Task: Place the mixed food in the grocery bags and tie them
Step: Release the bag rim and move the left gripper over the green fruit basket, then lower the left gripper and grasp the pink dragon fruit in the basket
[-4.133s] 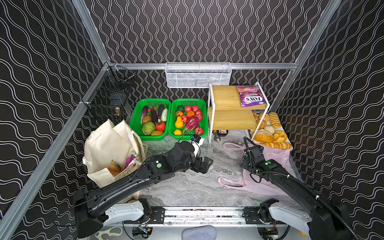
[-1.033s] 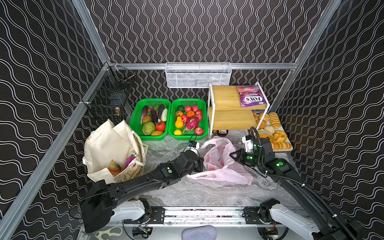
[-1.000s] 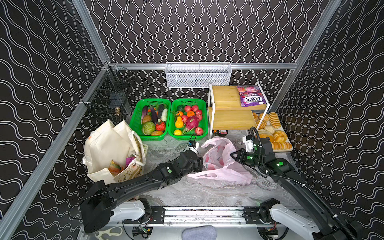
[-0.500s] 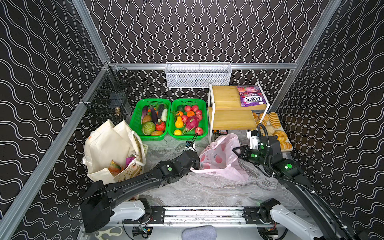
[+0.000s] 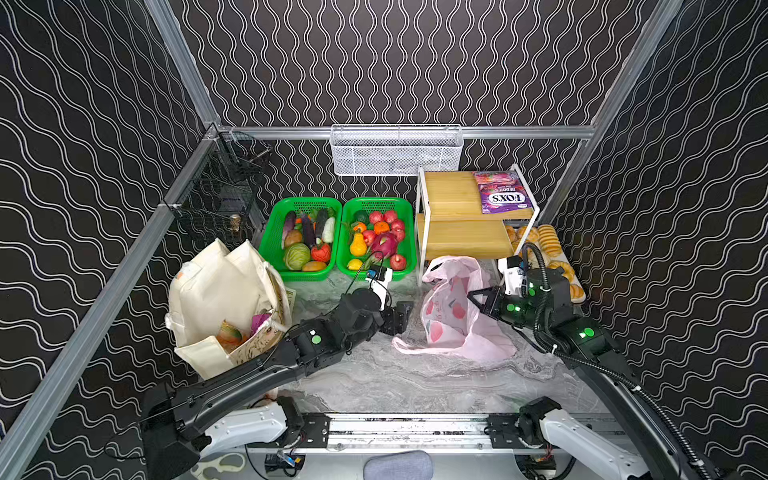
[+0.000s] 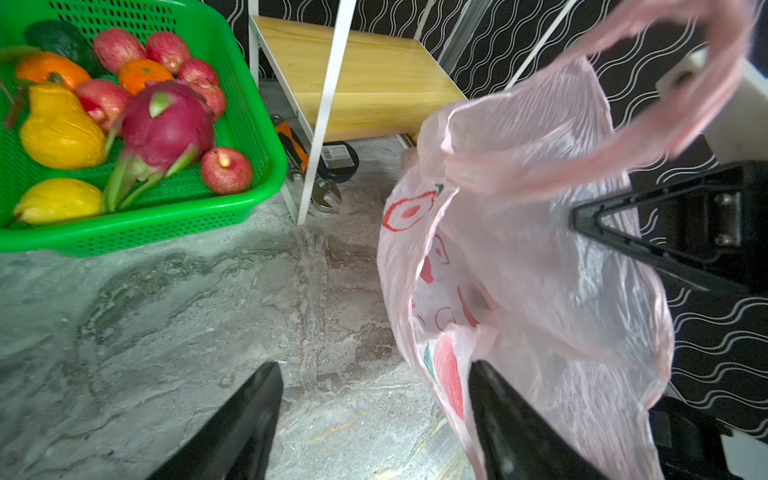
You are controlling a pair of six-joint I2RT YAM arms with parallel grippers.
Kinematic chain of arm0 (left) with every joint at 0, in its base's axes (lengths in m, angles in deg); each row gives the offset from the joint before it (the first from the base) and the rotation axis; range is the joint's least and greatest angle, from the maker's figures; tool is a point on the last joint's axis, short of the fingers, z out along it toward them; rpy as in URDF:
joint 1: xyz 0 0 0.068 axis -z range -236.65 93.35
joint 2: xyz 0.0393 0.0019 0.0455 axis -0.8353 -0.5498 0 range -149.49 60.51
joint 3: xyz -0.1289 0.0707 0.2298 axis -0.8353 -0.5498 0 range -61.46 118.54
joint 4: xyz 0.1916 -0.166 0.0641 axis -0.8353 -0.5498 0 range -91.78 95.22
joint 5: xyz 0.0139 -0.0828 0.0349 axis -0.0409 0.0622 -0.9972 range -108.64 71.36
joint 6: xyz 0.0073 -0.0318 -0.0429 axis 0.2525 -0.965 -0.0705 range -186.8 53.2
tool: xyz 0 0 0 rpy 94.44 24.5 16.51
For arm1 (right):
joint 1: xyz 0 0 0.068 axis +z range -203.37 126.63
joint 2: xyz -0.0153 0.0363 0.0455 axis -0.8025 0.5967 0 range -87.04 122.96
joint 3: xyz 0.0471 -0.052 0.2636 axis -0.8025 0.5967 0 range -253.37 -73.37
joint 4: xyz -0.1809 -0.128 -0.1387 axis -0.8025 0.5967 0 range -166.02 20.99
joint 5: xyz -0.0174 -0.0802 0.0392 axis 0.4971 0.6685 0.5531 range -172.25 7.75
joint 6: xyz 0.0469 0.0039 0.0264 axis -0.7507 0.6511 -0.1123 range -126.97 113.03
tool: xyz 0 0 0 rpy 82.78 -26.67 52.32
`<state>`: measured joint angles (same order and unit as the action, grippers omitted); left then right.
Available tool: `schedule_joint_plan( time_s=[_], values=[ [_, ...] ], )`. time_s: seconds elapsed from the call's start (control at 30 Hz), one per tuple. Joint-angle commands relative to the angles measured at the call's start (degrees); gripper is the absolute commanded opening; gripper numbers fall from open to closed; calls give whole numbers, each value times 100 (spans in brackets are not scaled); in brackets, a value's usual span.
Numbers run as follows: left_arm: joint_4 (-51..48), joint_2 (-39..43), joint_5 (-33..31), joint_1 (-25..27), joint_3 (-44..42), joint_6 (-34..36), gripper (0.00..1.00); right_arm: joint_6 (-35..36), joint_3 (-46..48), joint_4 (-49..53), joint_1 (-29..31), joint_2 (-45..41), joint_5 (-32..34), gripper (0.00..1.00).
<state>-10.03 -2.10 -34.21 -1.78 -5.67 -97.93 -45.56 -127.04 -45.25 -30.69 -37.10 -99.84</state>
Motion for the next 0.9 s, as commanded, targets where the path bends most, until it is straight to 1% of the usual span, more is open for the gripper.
schedule_joint_plan(
  time_s=[0.0, 0.07, 0.17, 0.2, 0.23, 0.3, 0.4, 0.43, 0.57, 0.63, 0.7, 0.87],
  values=[
    [-832, -377, -463, -388, 550, 306, 75, -122, 22, -150, 0, 33, 66, 0],
    [-893, -595, -29, -878, 764, 370, 76, -99, 60, -146, 0, 49, 134, 0],
    [-541, -987, 854, -1731, 894, 371, 75, -33, 191, -142, -1, 21, 369, 0],
    [-529, -1184, 1030, -1942, 1032, 374, 75, -18, 231, -144, 0, 10, 435, 0],
    [-607, -1384, 1031, -2040, 1229, 431, 74, -5, 261, -149, 0, -6, 457, 0],
    [-915, -1941, 725, -2052, 1790, 733, 74, -8, 337, -244, -4, -57, 432, 0],
    [-879, -2611, 283, -2083, 2175, 984, 75, 0, 414, -397, -5, -130, 342, 0],
    [-850, -2795, 257, -2118, 2278, 1039, 75, -8, 427, -419, -1, -138, 330, 0],
    [-1167, -3704, 487, -2280, 2962, 1066, 74, 34, 358, -345, 0, -106, 291, 0],
    [-1143, -4008, 459, -2321, 3101, 1001, 73, 36, 374, -343, -1, -106, 295, 0],
    [-1026, -4292, 580, -2403, 3167, 956, 73, 19, 401, -343, 0, -130, 293, 0],
    [-1014, -4831, 262, -2485, 3404, 899, 73, -30, 410, -334, -5, -230, 313, 0]
  ],
)
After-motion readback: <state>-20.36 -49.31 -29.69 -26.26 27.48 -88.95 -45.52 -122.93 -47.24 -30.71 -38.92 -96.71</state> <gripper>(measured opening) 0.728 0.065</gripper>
